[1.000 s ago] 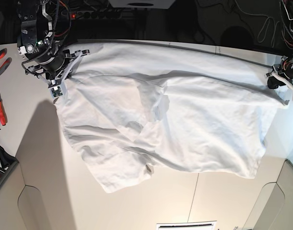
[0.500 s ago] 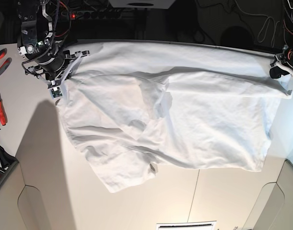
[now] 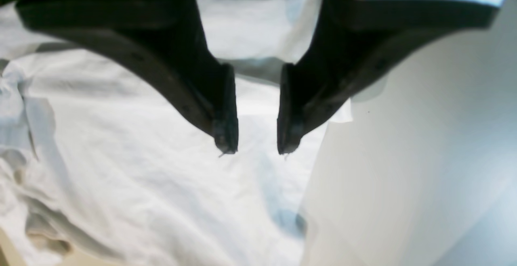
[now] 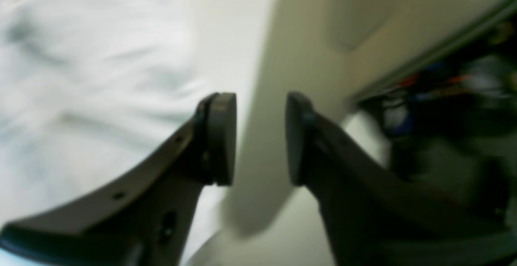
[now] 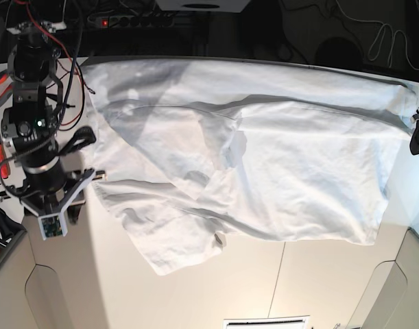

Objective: Layout the t-shirt on the table in an organized manner, then fold the t-shirt properly

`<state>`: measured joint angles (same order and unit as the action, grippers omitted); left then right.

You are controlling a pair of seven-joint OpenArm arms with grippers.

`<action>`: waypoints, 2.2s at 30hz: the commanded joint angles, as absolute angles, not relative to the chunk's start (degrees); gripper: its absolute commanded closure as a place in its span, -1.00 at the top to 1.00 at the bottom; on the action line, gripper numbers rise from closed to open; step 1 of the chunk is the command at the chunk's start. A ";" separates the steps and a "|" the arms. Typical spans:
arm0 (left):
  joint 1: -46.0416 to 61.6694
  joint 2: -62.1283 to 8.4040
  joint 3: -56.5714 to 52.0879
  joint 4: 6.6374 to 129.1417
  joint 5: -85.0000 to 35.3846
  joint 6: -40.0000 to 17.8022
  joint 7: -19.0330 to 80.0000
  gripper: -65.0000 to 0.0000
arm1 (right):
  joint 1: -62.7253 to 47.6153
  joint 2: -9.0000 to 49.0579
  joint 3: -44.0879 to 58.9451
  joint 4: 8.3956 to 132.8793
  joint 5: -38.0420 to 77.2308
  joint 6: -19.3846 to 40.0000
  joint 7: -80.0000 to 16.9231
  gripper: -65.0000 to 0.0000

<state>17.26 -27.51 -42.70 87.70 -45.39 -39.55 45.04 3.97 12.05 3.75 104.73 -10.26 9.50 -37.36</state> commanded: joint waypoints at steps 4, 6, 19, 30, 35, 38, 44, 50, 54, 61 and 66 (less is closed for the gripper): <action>16.99 -28.73 -43.18 88.53 -46.46 -40.00 43.83 -0.37 | 16.47 12.53 8.10 85.54 -6.79 6.68 -35.14 -0.01; 16.99 -28.73 -43.18 88.53 -46.46 -40.00 43.81 -0.37 | 22.39 12.53 10.39 72.36 -0.64 9.08 -33.98 0.00; 14.79 -28.58 -43.18 88.53 -46.28 -40.00 43.51 -0.37 | 35.38 9.93 11.90 30.65 19.33 32.16 -34.72 0.12; -15.70 -34.63 -32.56 58.26 -36.62 -28.73 34.28 -0.37 | 35.53 9.96 10.57 32.99 17.37 31.68 -34.48 -1.00; -35.79 -36.53 -22.76 31.79 -31.73 -28.73 23.83 -0.23 | 35.51 9.98 10.57 33.01 17.34 31.68 -34.50 -1.00; -42.35 -36.36 -17.76 22.44 -27.70 -27.68 17.72 -0.20 | 35.51 9.98 10.57 33.01 17.34 31.68 -34.50 -1.00; -40.73 -36.23 -13.56 18.52 -24.10 -21.39 13.45 -0.20 | 35.51 9.96 10.57 33.01 17.39 31.68 -34.50 -1.00; -34.59 -35.29 -13.58 18.52 -28.97 -20.53 13.82 -0.20 | 35.51 9.96 10.57 33.01 18.35 31.70 -34.50 -1.00; -33.61 -33.43 -15.86 18.52 -31.09 -20.62 13.93 -0.21 | 35.48 9.96 10.57 33.01 18.46 31.70 -34.52 -1.00; -33.67 -29.50 -26.17 18.52 -29.69 -20.60 12.16 -0.21 | 35.51 9.96 10.57 33.01 18.48 31.70 -34.52 -1.00; -34.20 -29.21 -26.63 18.52 -29.17 -20.60 11.79 -0.21 | 35.48 9.96 10.57 33.01 18.50 31.70 -34.50 -1.00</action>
<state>-32.42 -27.81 -26.55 17.61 -28.86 -20.10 13.23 34.00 9.52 10.57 32.36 18.24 31.75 -34.72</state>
